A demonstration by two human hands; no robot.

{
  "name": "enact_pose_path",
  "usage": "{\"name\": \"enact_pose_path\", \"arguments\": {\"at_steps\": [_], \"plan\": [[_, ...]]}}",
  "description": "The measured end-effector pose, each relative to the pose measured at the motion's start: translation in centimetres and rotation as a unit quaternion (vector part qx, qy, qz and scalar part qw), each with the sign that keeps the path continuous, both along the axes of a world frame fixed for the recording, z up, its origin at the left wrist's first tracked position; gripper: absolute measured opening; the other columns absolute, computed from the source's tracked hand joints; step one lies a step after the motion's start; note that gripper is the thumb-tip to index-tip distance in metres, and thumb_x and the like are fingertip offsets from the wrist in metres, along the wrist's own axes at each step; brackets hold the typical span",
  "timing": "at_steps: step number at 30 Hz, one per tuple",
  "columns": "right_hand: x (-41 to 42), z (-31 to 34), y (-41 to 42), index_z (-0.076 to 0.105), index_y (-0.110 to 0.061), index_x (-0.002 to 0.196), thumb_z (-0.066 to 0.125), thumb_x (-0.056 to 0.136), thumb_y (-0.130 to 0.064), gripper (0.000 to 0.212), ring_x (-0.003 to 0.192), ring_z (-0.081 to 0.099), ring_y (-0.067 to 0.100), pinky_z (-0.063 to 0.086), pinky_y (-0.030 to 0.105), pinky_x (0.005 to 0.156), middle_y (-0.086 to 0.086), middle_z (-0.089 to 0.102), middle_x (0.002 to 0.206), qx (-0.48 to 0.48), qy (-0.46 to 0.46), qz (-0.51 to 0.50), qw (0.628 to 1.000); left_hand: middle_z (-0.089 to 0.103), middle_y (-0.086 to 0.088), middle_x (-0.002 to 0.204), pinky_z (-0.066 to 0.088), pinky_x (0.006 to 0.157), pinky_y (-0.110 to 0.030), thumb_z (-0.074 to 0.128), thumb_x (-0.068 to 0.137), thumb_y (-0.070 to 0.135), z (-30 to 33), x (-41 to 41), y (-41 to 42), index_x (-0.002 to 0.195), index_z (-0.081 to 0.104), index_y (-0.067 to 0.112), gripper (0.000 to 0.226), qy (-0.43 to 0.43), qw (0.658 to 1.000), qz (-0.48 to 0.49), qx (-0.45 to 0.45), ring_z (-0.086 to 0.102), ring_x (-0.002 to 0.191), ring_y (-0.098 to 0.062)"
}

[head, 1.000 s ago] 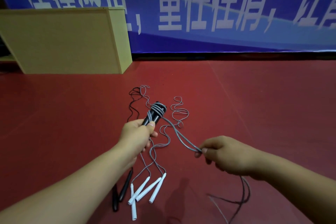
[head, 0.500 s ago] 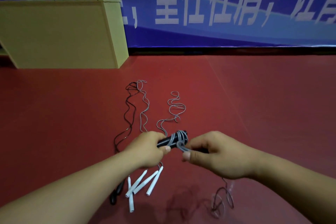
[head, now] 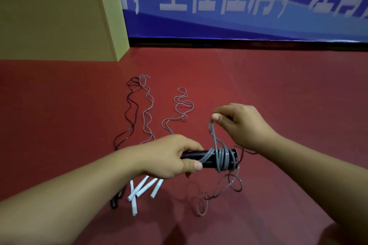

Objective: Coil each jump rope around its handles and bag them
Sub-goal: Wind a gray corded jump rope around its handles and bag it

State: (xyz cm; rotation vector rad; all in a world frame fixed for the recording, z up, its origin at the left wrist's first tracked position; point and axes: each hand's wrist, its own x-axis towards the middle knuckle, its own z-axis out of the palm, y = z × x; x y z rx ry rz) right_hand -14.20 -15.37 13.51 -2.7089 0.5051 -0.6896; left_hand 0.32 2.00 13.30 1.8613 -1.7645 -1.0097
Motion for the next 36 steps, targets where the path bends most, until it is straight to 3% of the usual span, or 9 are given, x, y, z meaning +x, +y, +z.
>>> {"name": "enact_pose_path", "arguments": {"at_steps": [4, 9, 12, 14, 19, 24, 27, 31, 36], "plan": [[-0.3, -0.4, -0.9, 0.062, -0.017, 0.072, 0.052, 0.092, -0.052, 0.041, 0.054, 0.041, 0.011, 0.034, 0.031, 0.055, -0.002, 0.046, 0.054, 0.043, 0.015, -0.024, 0.999, 0.068, 0.007, 0.078, 0.051, 0.08, -0.042, 0.062, 0.094, 0.028, 0.7, 0.1, 0.5, 0.101, 0.066, 0.024, 0.009, 0.028, 0.999, -0.02, -0.001, 0.061, 0.075, -0.01], [-0.1, -0.3, -1.0, 0.048, -0.024, 0.048, 0.061, 0.086, -0.052, 0.049, 0.044, 0.034, 0.006, 0.03, 0.019, 0.045, -0.007, 0.036, 0.04, 0.121, 0.011, -0.055, 0.991, 0.069, 0.002, 0.079, 0.05, 0.076, -0.053, 0.061, 0.094, 0.028, 1.2, -0.7, 1.0, 0.103, 0.065, 0.021, 0.012, 0.081, 0.996, -0.039, 0.017, 0.059, 0.075, -0.025], [-0.1, -0.4, -1.0, 0.059, -0.02, 0.055, 0.066, 0.087, -0.044, 0.04, 0.041, 0.033, 0.003, 0.028, 0.014, 0.044, -0.012, 0.036, 0.039, 0.194, 0.004, -0.057, 0.979, 0.068, -0.001, 0.08, 0.046, 0.069, -0.053, 0.06, 0.094, 0.028, 1.6, -0.6, 1.3, 0.105, 0.064, 0.016, 0.017, 0.132, 0.99, -0.034, 0.017, 0.054, 0.074, -0.028], [0.1, -0.6, -0.7, 0.066, -0.016, 0.063, 0.068, 0.086, -0.042, 0.035, 0.046, 0.032, 0.002, 0.033, 0.019, 0.049, -0.013, 0.038, 0.045, 0.24, 0.001, -0.049, 0.969, 0.067, -0.001, 0.079, 0.041, 0.058, -0.04, 0.06, 0.096, 0.025, 1.6, -0.7, 1.4, 0.108, 0.062, 0.011, 0.018, 0.161, 0.986, -0.035, 0.022, 0.052, 0.065, -0.022], [0.5, -1.2, -0.1, 0.071, -0.005, 0.076, 0.067, 0.09, -0.031, 0.029, 0.064, 0.044, 0.014, 0.039, 0.029, 0.062, 0.006, 0.053, 0.065, 0.336, 0.0, -0.019, 0.942, 0.067, -0.001, 0.079, 0.032, 0.053, -0.03, 0.059, 0.094, 0.027, 1.7, -0.9, 1.2, 0.111, 0.059, 0.004, 0.028, 0.228, 0.973, -0.025, 0.037, 0.044, 0.049, -0.013], [0.5, -0.7, 1.1, 0.068, 0.002, 0.085, 0.066, 0.09, -0.015, 0.018, 0.061, 0.054, 0.012, 0.046, 0.023, 0.059, 0.006, 0.061, 0.066, 0.411, 0.017, 0.02, 0.911, 0.065, -0.001, 0.076, 0.033, 0.047, -0.023, 0.057, 0.092, 0.024, 1.8, -1.0, 1.1, 0.102, 0.06, 0.015, 0.013, 0.308, 0.951, -0.004, -0.007, 0.045, 0.044, -0.008], [0.6, -0.4, 1.8, 0.066, 0.002, 0.082, 0.055, 0.091, -0.008, 0.018, 0.064, 0.047, 0.005, 0.043, 0.016, 0.067, 0.006, 0.06, 0.064, 0.342, 0.02, 0.019, 0.939, 0.063, -0.001, 0.075, 0.031, 0.041, -0.017, 0.056, 0.091, 0.025, 2.0, -0.9, 0.7, 0.108, 0.058, 0.006, 0.025, 0.362, 0.927, 0.067, -0.071, 0.044, 0.042, -0.007], [1.5, 0.0, 3.3, 0.06, -0.013, 0.081, 0.047, 0.101, -0.019, 0.025, 0.047, 0.044, 0.007, 0.036, 0.018, 0.047, 0.004, 0.068, 0.066, 0.367, 0.041, 0.011, 0.929, 0.06, -0.001, 0.073, 0.029, 0.042, -0.018, 0.053, 0.098, 0.021, 2.3, -0.7, -0.1, 0.098, 0.058, 0.011, 0.011, 0.395, 0.875, 0.231, -0.161, 0.042, 0.041, -0.009], [1.9, 0.1, 4.3, 0.061, -0.013, 0.085, 0.046, 0.101, -0.027, 0.026, 0.045, 0.044, 0.008, 0.036, 0.022, 0.048, 0.001, 0.066, 0.062, 0.329, 0.059, 0.007, 0.942, 0.064, 0.001, 0.071, 0.031, 0.041, -0.02, 0.053, 0.1, 0.02, 1.4, 0.9, -0.6, 0.088, 0.062, 0.014, 0.017, 0.294, 0.867, 0.357, -0.188, 0.044, 0.041, -0.011]]}}
